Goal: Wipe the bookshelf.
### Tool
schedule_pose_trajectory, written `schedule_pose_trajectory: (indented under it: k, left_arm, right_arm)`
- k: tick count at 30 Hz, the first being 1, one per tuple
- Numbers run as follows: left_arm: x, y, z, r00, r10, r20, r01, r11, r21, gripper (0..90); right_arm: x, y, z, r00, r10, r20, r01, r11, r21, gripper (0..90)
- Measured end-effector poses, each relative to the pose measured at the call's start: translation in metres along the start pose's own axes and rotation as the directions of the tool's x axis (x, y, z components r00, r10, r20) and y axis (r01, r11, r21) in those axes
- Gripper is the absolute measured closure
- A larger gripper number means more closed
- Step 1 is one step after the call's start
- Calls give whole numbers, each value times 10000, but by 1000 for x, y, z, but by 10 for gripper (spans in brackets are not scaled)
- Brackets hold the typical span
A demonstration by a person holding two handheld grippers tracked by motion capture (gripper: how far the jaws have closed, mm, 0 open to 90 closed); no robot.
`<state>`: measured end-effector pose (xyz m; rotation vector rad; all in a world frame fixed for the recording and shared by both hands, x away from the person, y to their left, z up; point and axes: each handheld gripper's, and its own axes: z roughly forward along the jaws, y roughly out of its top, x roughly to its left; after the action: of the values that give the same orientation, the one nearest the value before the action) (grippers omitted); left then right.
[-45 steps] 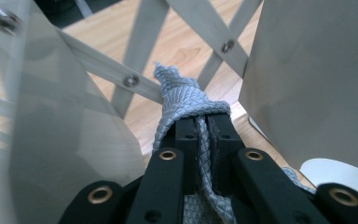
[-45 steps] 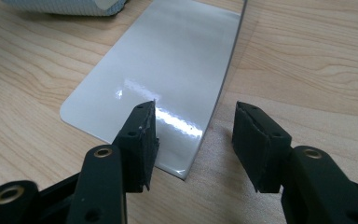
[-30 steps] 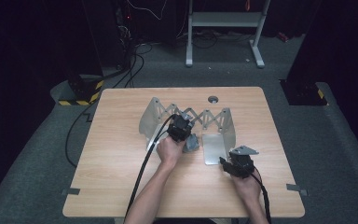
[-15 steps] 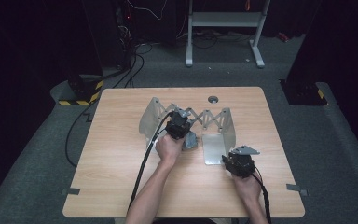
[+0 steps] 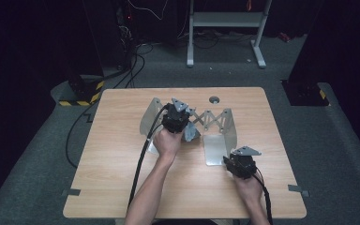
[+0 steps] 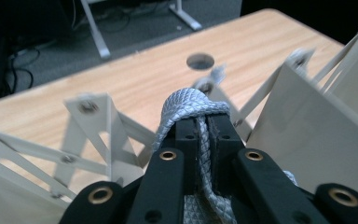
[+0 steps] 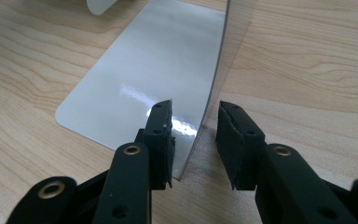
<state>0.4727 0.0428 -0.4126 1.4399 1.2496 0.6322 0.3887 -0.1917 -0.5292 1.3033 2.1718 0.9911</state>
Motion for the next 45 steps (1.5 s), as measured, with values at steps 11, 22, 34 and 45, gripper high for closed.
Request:
schedule_pose_trajectory:
  k: [11,22,34,45]
  left_arm:
    - [-8,10,-5,9985,-87,541,112,9989,-460,845]
    - [-8,-23,30,9977,-351,579,300,9958,864,843]
    - [-4,-44,48,9980,-354,528,248,9817,1889,843]
    - [-19,3,14,9823,-655,1752,579,9972,481,844]
  right_arm:
    - [0,0,0,10000,7,-16,-7,10000,-2,659]
    - [0,0,0,10000,-26,-74,26,10000,12,655]
    - [1,0,0,9999,-31,-126,31,10000,2,655]
    - [1,0,0,9999,-8,-132,8,10000,7,655]
